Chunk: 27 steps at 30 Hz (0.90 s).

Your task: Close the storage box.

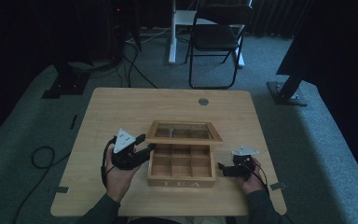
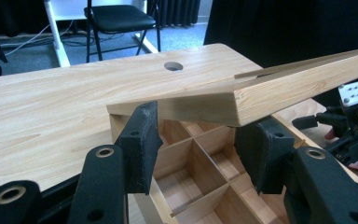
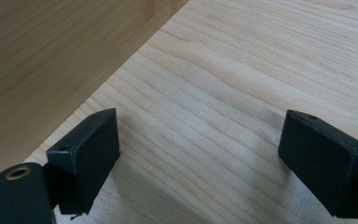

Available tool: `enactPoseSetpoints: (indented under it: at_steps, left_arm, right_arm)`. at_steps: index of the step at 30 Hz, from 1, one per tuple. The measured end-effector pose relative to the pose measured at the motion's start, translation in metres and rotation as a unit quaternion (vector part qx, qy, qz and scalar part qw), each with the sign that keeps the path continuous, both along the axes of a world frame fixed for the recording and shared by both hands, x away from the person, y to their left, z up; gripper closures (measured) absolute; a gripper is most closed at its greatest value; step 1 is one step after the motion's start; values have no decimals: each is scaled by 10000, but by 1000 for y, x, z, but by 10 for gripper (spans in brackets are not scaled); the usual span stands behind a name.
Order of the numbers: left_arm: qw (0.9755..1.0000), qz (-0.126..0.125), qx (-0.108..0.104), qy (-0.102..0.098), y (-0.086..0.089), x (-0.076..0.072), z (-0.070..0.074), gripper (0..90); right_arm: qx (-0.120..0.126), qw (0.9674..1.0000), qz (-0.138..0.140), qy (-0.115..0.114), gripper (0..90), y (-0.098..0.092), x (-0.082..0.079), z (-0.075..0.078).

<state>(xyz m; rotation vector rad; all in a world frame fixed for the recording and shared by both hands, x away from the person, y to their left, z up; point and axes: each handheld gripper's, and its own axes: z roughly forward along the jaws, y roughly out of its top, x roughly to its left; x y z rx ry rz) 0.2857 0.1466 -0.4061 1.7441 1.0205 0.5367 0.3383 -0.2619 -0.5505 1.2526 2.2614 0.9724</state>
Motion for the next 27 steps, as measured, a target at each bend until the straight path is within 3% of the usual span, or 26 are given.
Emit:
enactPoseSetpoints:
  at_steps: [27]
  left_arm:
    - [9997,-29,-67,223,3,-12,-13,499]
  right_arm:
    - [1,10000,1,-1,120,0,0,0]
